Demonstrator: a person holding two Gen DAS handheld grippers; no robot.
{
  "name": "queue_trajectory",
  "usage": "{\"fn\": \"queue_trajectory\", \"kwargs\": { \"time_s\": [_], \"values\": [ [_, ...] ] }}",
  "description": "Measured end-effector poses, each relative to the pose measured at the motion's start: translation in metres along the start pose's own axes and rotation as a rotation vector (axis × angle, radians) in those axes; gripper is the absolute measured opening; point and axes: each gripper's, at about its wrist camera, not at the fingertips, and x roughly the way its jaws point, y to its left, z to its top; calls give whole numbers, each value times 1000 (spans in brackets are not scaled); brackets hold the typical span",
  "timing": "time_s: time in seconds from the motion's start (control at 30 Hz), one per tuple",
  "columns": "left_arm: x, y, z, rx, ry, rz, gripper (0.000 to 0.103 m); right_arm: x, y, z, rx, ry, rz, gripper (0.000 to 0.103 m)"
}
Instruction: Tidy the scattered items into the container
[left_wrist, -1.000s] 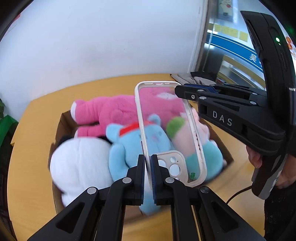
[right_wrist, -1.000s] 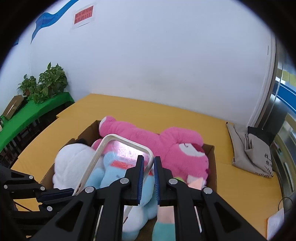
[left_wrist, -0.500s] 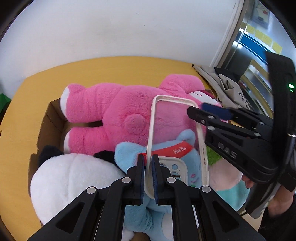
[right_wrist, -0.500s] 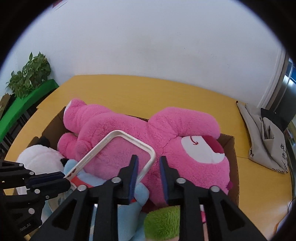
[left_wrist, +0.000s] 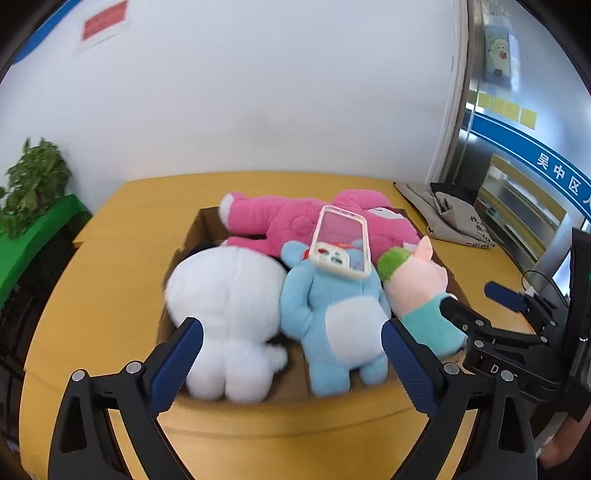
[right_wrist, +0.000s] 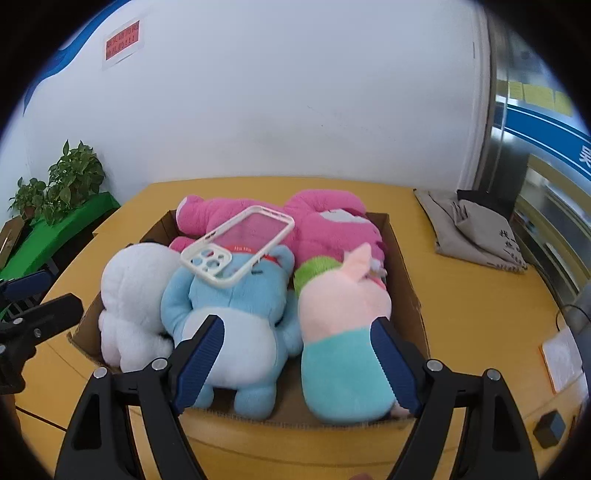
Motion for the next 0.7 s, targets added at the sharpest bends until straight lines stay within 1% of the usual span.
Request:
{"fn": "queue_trajectory", "kwargs": {
  "time_s": [0.03, 0.13, 0.23, 0.3, 0.5, 0.7],
  "values": [
    [-10, 0, -8, -15, -12, 5, 102, -9, 2, -10, -6, 10, -3, 81],
    [-34, 0, -29, -45, -34, -16, 103, -26, 11, -30, -44, 21, -27, 81],
    [-46, -6, -42, -31, -37, 3, 103, -39, 16, -42, -69, 46, -33, 81],
    [-54, -9, -50, -29, -46, 17, 103, -51, 22, -47, -79, 36, -38, 81],
    [-64, -12, -59, -22, -38, 9, 103, -77, 29, -47, -88, -7, -56, 81],
    [-68, -12, -63, -26, -43, 15, 103, -85, 29, -47, -83, -19, -58, 81]
  ]
}}
